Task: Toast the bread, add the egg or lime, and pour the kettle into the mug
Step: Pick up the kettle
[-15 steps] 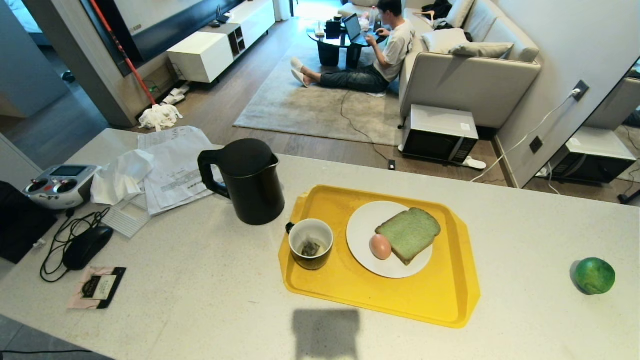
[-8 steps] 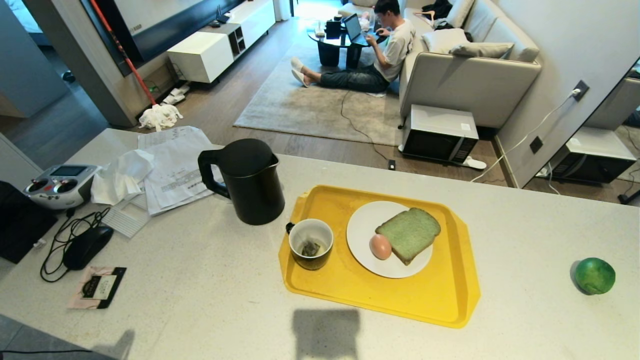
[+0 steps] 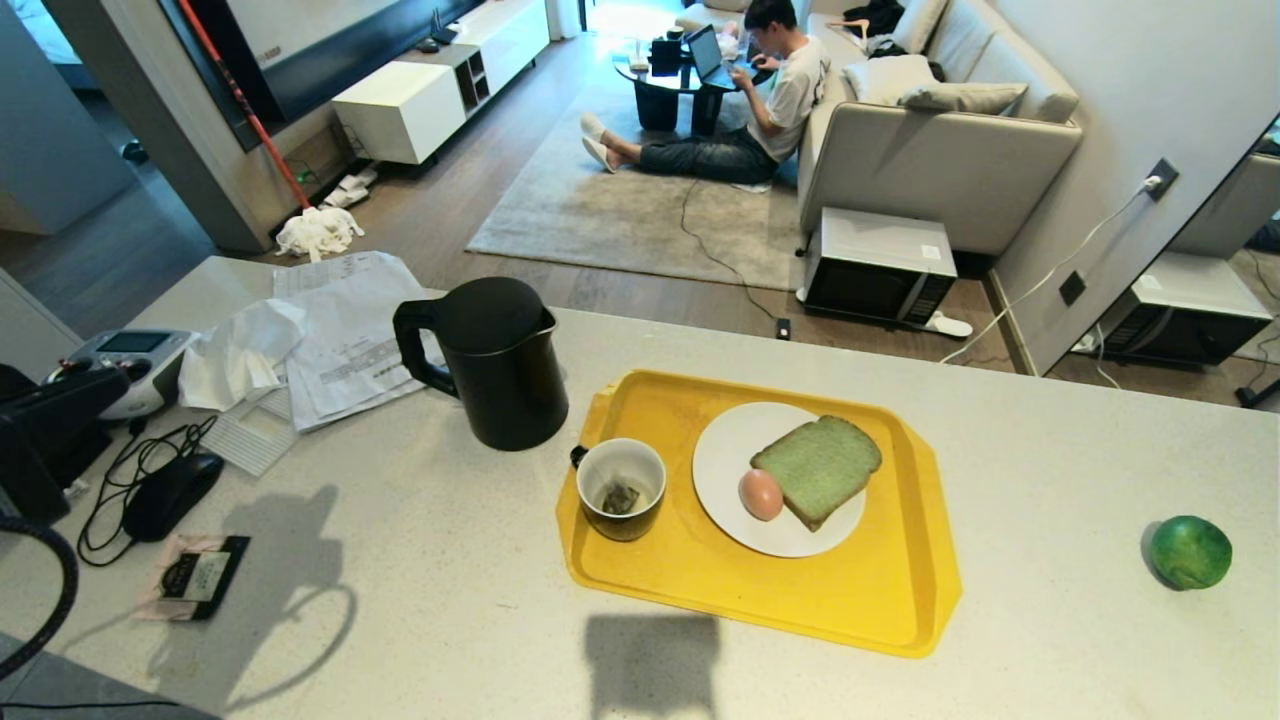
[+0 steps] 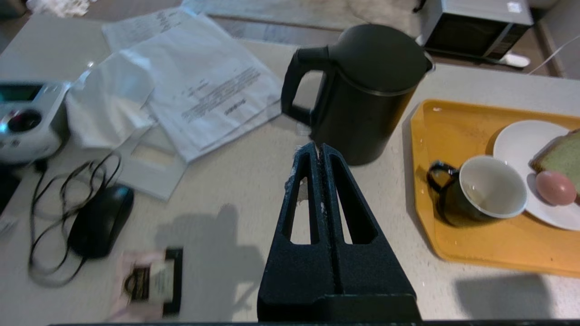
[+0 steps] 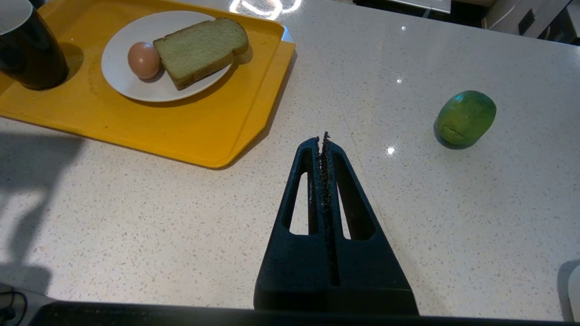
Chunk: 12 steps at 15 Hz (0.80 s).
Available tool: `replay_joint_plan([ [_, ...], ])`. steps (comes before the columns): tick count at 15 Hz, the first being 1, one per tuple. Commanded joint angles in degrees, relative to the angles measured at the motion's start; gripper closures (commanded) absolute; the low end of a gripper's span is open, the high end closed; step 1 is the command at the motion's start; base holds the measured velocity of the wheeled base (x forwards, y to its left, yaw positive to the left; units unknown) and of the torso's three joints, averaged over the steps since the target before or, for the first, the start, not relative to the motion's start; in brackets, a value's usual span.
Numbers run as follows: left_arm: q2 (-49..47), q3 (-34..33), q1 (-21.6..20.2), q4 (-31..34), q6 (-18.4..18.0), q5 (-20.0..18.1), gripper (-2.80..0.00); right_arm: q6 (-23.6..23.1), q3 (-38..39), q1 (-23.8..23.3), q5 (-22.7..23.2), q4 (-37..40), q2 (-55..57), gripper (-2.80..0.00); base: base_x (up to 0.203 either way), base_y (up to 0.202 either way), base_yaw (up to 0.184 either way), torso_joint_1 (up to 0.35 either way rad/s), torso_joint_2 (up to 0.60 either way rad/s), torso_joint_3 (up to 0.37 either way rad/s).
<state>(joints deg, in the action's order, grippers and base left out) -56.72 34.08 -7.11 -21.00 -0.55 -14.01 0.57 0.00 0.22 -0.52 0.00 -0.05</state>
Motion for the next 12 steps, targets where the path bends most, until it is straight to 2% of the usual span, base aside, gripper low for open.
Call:
replay_joint_plan([
  [1, -10.8, -1.8, -7.7, -8.0, -0.2, -10.5, 0.00, 0.0, 0.1, 0.0, 0.0, 0.0, 0.0, 0.00, 0.000, 0.000, 0.000, 0.000, 0.00, 0.000],
  [2, -13.9, -3.6, -10.0, -12.0, -0.3, -14.1, 0.00, 0.0, 0.1, 0.0, 0.0, 0.0, 0.0, 0.00, 0.000, 0.000, 0.000, 0.000, 0.00, 0.000],
  [4, -20.3, -6.7, -11.3, -21.1, 0.0, -16.8, 0.00, 0.0, 0.1, 0.0, 0.0, 0.0, 0.0, 0.00, 0.000, 0.000, 0.000, 0.000, 0.00, 0.000],
  [7, -29.1, -8.1, -12.4, -32.5, 0.8, -17.8, 0.00, 0.0, 0.1, 0.0, 0.0, 0.0, 0.0, 0.00, 0.000, 0.000, 0.000, 0.000, 0.00, 0.000],
  [10, -35.1, -8.5, -14.1, -38.2, -0.3, -18.0, 0.00, 0.0, 0.1, 0.0, 0.0, 0.0, 0.0, 0.00, 0.000, 0.000, 0.000, 0.000, 0.00, 0.000],
  [11, -36.5, -8.4, -14.3, -39.0, -0.5, -18.1, -2.80, 0.0, 0.1, 0.0, 0.0, 0.0, 0.0, 0.00, 0.000, 0.000, 0.000, 0.000, 0.00, 0.000],
  [12, -37.9, -8.3, -14.3, -40.4, -0.8, -18.1, -2.80, 0.0, 0.1, 0.0, 0.0, 0.0, 0.0, 0.00, 0.000, 0.000, 0.000, 0.000, 0.00, 0.000],
])
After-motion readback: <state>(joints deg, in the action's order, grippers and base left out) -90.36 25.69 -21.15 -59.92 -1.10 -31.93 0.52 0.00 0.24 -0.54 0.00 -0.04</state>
